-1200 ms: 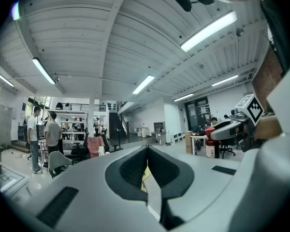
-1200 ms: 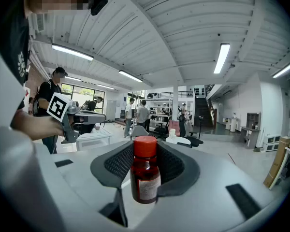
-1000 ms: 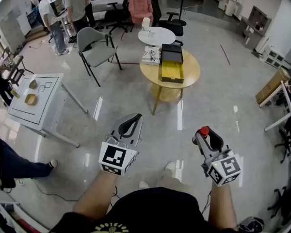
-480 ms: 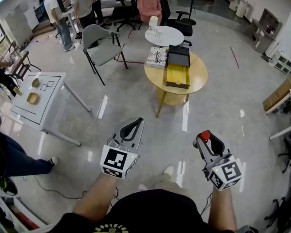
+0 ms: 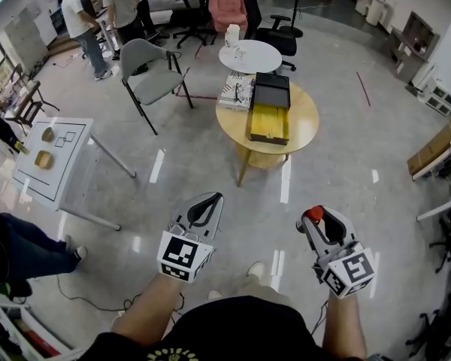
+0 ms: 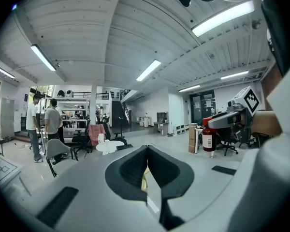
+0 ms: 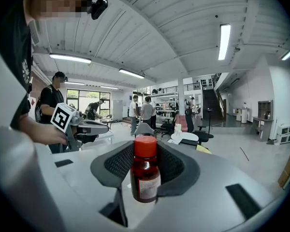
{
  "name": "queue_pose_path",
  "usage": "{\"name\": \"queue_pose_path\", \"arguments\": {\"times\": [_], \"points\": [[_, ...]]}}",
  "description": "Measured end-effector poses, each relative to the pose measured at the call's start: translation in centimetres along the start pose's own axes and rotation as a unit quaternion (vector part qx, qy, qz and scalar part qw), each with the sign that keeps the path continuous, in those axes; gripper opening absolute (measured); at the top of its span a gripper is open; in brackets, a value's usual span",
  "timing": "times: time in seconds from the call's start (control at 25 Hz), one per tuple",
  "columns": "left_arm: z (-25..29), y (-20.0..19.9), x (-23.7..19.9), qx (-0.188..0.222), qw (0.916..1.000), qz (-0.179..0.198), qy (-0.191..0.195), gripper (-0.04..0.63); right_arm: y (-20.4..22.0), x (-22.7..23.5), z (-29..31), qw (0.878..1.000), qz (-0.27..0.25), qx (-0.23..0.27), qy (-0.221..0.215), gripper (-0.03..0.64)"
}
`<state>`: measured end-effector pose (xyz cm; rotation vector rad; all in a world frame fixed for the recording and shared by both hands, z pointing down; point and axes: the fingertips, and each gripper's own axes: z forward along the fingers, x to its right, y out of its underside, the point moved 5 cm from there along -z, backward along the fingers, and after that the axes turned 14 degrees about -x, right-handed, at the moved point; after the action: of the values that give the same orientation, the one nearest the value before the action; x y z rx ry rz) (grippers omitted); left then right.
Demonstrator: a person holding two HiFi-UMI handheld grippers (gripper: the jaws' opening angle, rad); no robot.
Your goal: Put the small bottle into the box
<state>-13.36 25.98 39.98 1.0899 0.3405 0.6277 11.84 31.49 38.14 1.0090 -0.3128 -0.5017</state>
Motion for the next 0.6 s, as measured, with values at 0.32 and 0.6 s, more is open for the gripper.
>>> {"name": "queue_pose_path", "arguments": {"times": [0.32,0.6], "points": [[3.5,-2.9,0.2,0.007,0.9998,0.016,-0.002,0.015,-0.9,3.6,0.7,1.000,0.002,0.005,-0.008,0.153],[6.2,-6.5,0.7,0.021,0.9995,0.019,-0.013,0.015,-1.4,7.8,0.7,1.000,0.009,0.014,-0.012,0.153]]}}
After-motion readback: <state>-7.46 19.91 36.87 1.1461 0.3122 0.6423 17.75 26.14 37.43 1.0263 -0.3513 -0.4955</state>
